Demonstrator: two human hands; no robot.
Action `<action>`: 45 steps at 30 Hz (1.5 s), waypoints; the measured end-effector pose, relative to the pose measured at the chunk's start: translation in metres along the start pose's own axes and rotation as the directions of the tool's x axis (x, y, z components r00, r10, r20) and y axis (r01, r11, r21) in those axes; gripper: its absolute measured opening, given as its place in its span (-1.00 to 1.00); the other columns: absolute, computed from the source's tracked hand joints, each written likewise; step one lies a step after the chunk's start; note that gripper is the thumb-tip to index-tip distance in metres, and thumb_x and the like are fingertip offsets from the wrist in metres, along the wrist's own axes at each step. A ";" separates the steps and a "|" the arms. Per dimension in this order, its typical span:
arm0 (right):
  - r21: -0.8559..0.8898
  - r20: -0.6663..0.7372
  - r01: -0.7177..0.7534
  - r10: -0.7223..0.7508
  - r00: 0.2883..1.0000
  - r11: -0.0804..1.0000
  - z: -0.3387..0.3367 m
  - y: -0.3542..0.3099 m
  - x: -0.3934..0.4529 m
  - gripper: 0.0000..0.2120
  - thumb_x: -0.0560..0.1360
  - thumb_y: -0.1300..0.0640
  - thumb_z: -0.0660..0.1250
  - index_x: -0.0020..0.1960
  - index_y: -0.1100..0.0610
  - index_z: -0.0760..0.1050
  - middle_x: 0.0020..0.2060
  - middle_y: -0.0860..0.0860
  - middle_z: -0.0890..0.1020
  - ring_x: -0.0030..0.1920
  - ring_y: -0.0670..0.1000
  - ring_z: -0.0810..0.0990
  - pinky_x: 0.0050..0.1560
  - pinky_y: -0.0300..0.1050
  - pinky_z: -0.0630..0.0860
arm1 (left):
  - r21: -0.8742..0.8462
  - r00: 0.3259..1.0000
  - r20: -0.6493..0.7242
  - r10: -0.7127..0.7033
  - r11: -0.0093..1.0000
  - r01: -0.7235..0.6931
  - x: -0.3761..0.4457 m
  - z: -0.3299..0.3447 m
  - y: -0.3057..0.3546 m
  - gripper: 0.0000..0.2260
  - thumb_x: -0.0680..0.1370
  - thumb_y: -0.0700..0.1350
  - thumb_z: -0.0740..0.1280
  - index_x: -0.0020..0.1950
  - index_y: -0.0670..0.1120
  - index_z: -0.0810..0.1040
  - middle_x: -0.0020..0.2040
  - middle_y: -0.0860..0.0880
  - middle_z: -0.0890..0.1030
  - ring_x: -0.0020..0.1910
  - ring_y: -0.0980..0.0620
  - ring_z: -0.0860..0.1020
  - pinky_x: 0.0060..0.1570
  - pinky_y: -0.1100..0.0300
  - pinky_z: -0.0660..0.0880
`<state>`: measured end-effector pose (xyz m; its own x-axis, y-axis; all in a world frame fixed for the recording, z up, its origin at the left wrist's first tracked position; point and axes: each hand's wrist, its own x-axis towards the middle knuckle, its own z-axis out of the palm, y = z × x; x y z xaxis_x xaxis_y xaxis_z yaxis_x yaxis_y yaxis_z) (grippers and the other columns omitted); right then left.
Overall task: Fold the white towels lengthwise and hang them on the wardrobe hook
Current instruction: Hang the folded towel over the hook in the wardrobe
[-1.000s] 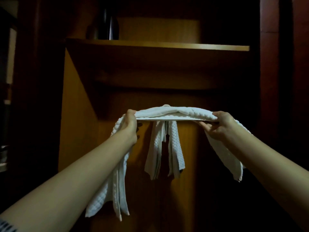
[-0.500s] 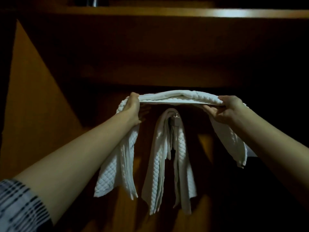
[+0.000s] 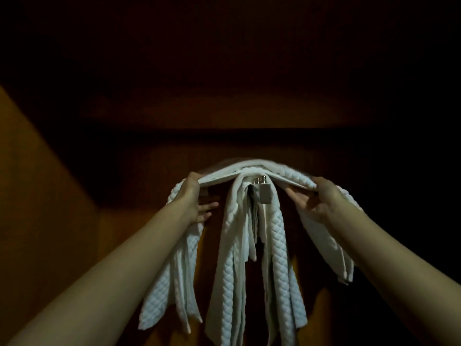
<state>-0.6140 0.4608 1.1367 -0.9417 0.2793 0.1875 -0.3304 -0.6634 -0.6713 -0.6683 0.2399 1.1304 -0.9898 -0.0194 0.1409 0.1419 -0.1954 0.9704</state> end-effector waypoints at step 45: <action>-0.799 0.567 0.214 -0.587 0.577 -0.561 -0.139 0.021 -0.009 -0.70 0.47 0.29 0.26 0.20 0.20 0.39 -0.09 0.23 0.57 -0.25 0.20 0.52 -0.42 -0.15 0.27 | 0.589 0.648 -0.038 0.761 0.540 -0.601 -0.015 -0.031 -0.104 -0.71 0.52 -0.23 0.27 0.22 -0.01 0.50 -0.07 0.23 0.51 -0.16 0.35 0.47 -0.30 0.61 0.32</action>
<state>-0.6035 0.5409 1.0214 -0.3854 0.1574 0.9092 0.0345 0.9871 -0.1563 -0.6684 0.2304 1.0211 -0.5333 -0.1982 0.8224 0.6766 0.4836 0.5553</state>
